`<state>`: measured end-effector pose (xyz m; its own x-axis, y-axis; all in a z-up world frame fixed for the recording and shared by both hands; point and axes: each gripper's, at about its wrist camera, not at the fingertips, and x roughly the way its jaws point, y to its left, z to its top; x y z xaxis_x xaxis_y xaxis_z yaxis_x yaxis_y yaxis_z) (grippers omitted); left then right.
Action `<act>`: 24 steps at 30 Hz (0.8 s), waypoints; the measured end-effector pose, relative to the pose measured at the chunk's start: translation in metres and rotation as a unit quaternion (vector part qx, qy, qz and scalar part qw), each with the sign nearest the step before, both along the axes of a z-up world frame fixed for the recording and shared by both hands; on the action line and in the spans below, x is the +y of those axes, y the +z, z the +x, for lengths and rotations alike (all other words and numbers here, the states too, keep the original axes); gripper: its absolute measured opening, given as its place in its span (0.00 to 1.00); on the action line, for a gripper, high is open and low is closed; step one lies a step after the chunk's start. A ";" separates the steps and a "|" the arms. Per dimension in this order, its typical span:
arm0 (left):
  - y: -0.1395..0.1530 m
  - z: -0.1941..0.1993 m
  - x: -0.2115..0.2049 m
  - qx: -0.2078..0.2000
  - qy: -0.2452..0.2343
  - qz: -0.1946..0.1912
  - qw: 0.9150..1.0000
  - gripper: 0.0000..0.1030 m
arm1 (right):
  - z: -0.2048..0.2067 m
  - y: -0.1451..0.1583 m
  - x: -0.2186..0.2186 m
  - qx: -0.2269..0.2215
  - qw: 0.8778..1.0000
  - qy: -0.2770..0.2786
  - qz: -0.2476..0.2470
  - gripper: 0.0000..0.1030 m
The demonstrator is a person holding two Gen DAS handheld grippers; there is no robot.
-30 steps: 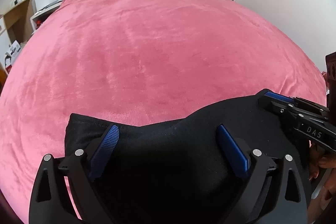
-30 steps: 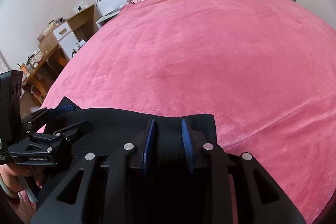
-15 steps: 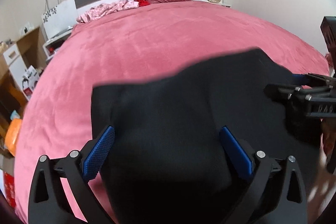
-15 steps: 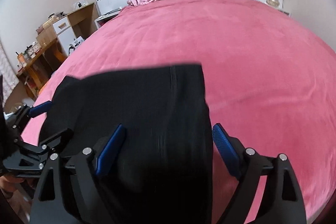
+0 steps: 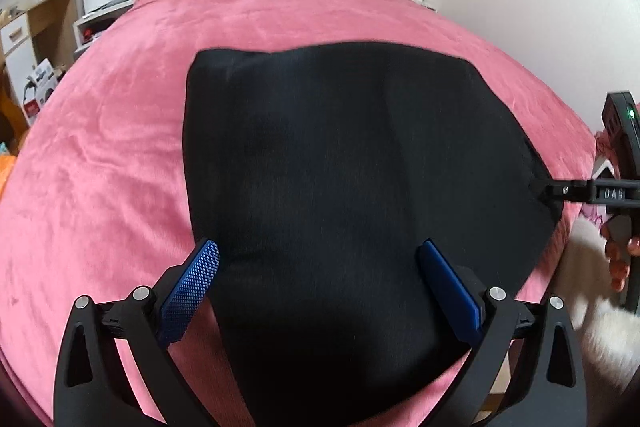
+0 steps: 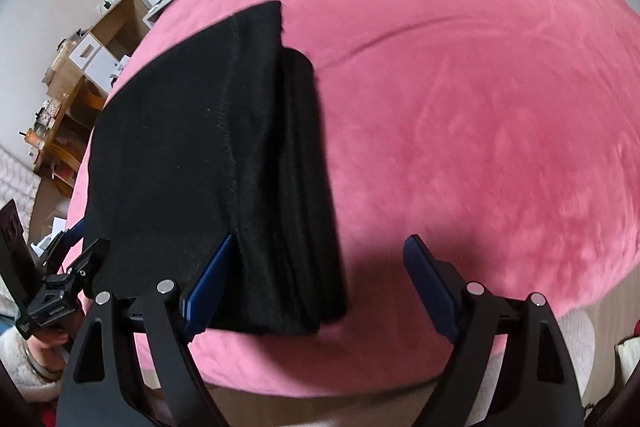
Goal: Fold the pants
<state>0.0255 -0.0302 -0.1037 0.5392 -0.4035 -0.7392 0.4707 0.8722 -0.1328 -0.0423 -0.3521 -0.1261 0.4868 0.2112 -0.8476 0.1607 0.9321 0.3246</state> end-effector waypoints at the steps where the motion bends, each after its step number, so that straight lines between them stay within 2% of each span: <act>1: -0.002 -0.003 0.001 -0.002 -0.002 0.000 1.000 0.96 | 0.001 -0.001 -0.002 0.003 1.000 -0.003 0.004 0.83; 5: 0.000 -0.003 0.010 0.011 -0.003 -0.024 1.000 0.96 | 0.001 0.010 0.005 -0.015 1.000 0.000 -0.026 0.84; 9: 0.006 0.000 0.037 0.022 0.015 -0.103 0.994 0.96 | -0.001 0.020 0.012 -0.040 0.998 0.004 -0.049 0.84; 12: 0.005 0.011 0.057 0.048 0.058 -0.150 0.986 0.96 | 0.000 0.021 0.016 -0.044 0.997 0.011 -0.062 0.85; 15: 0.001 0.014 0.069 0.075 0.079 -0.197 0.974 0.96 | 0.002 0.021 0.022 -0.050 0.996 0.018 -0.065 0.85; 18: -0.001 0.015 0.066 0.093 0.068 -0.206 0.972 0.96 | 0.002 0.020 0.027 -0.052 0.996 0.024 -0.070 0.85; 24: 0.001 0.011 0.049 0.080 0.037 -0.175 0.981 0.96 | 0.005 0.018 0.028 -0.052 0.996 0.021 -0.062 0.88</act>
